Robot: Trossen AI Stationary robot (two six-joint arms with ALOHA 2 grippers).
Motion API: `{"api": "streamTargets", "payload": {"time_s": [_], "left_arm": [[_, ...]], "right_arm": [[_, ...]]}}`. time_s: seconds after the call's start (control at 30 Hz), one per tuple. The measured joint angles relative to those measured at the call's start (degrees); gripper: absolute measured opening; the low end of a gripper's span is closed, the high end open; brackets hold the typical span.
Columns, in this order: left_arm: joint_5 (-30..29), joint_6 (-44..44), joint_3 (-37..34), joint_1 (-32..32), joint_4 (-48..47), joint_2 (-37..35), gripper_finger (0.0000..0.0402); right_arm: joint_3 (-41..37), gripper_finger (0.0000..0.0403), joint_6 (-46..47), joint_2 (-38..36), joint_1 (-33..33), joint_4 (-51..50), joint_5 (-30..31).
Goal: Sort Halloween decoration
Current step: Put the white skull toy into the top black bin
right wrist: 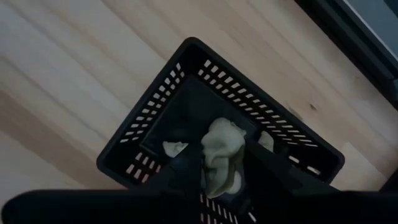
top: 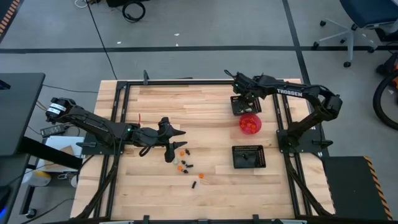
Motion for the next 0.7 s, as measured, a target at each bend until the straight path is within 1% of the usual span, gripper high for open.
{"api": "streamTargets", "payload": {"time_s": [0.13,0.27,0.7], "left_arm": [[0.00,0.00,0.00,0.00,0.00,0.00,0.0192],[0.00,0.01,0.00,-0.01,-0.01,0.00,0.0192],[0.00,0.01,0.00,-0.01,-0.02,-0.01,0.0192]], "right_arm": [[0.00,0.0115,-0.36,0.02,-0.07,-0.01,-0.08],[0.00,0.0115,-1.14,0.02,-0.09,-0.04,-1.47],[0.00,0.0116,-1.58,0.20,-0.07,-0.03,-1.51]]}}
